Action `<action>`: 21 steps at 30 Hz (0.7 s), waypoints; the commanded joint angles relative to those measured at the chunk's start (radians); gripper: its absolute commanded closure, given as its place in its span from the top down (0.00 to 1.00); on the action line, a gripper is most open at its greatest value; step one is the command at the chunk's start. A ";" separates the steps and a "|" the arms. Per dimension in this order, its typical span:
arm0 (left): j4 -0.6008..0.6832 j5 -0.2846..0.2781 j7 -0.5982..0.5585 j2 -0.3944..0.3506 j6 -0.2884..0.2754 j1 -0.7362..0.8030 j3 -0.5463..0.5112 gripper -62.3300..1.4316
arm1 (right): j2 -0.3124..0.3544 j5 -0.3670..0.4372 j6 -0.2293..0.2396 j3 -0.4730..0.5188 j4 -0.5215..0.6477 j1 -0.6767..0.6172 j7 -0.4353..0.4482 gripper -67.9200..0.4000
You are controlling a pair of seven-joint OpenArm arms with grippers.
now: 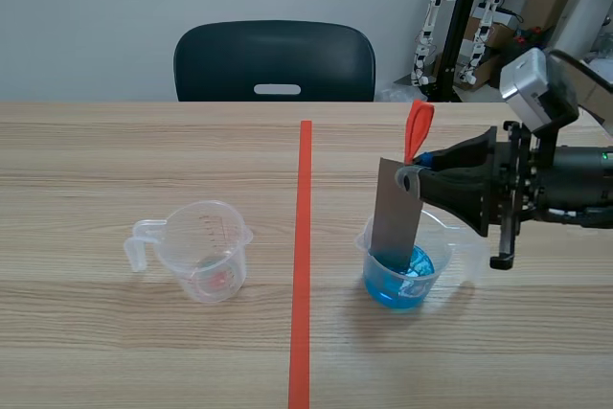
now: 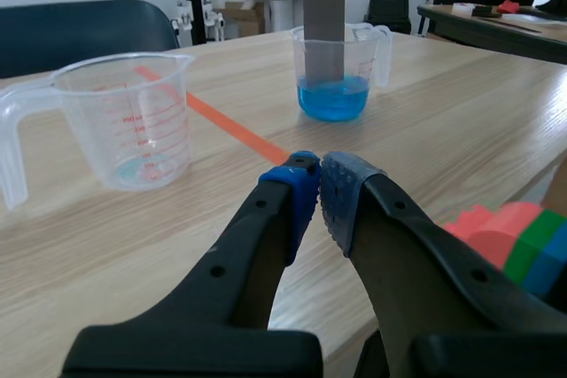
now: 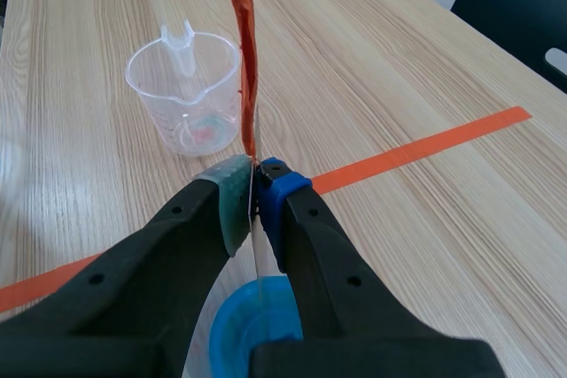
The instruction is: Do the redox reaction experiment. lower the plate into the blue solution
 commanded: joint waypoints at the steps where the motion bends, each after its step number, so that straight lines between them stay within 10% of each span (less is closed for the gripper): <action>1: 0.026 -0.006 -0.046 -0.005 0.005 -0.009 -0.001 0.11 | -0.006 -0.005 0.012 0.010 -0.008 0.027 0.024 0.01; 21: 0.093 0.019 -0.002 -0.004 0.005 -0.042 -0.001 0.23 | -0.097 -0.197 0.012 0.009 -0.179 0.002 0.143 0.01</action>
